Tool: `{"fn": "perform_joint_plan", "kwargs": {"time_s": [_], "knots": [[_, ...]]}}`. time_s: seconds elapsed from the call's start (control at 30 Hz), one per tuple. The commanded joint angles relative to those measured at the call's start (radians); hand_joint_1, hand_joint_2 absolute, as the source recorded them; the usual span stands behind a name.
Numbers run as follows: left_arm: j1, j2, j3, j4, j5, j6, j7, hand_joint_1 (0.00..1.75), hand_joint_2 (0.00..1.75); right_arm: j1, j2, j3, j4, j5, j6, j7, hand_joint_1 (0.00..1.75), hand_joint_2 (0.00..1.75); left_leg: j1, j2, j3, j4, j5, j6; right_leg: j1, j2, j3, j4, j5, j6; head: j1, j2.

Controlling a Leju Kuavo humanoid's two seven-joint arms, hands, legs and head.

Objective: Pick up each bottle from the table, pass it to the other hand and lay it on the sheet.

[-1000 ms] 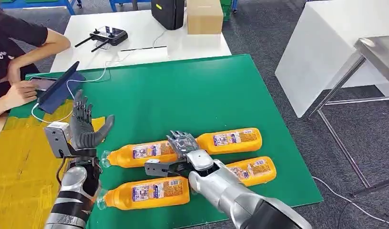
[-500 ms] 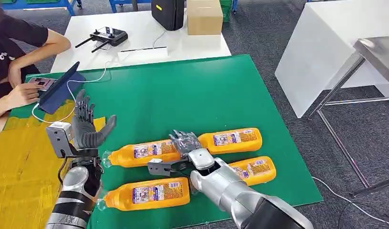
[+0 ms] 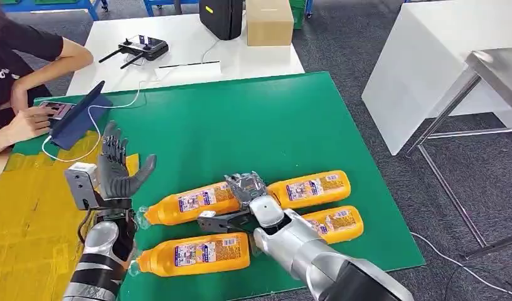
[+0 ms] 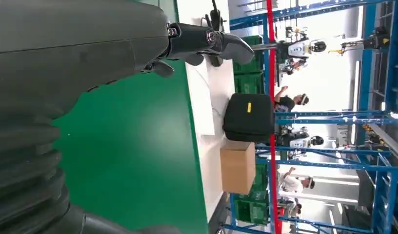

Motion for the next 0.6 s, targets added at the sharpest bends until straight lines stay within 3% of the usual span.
{"fn": "perform_joint_plan", "kwargs": {"time_s": [0.03, 0.33, 0.6], "knots": [[-0.010, -0.007, -0.007, 0.017, 0.003, 0.000, 0.002, 0.00, 1.75, -0.001, -0.033, 0.050, 0.042, 0.056, -0.044, 0.005, 1.71, 1.75, 0.001, -0.004, 0.002, -0.001, 0.000, -0.001, 0.001, -0.001, 0.003, -0.001, -0.001, 0.000, 0.000, 0.000], [-0.005, -0.003, -0.006, 0.009, 0.005, 0.000, 0.002, 0.00, 1.75, -0.002, -0.036, 0.047, 0.034, 0.136, -0.119, 0.022, 1.75, 1.75, 0.003, -0.006, 0.002, 0.001, -0.001, -0.002, 0.002, 0.000, 0.004, 0.000, -0.002, -0.001, 0.000, 0.000], [0.033, 0.004, 0.012, -0.037, 0.005, 0.009, 0.001, 0.00, 1.75, -0.014, -0.067, -0.096, -0.033, 0.167, -0.409, 0.012, 1.75, 1.75, 0.002, -0.004, 0.000, 0.001, -0.001, -0.001, 0.001, 0.000, 0.001, 0.000, -0.001, 0.000, 0.000, 0.000]]}}
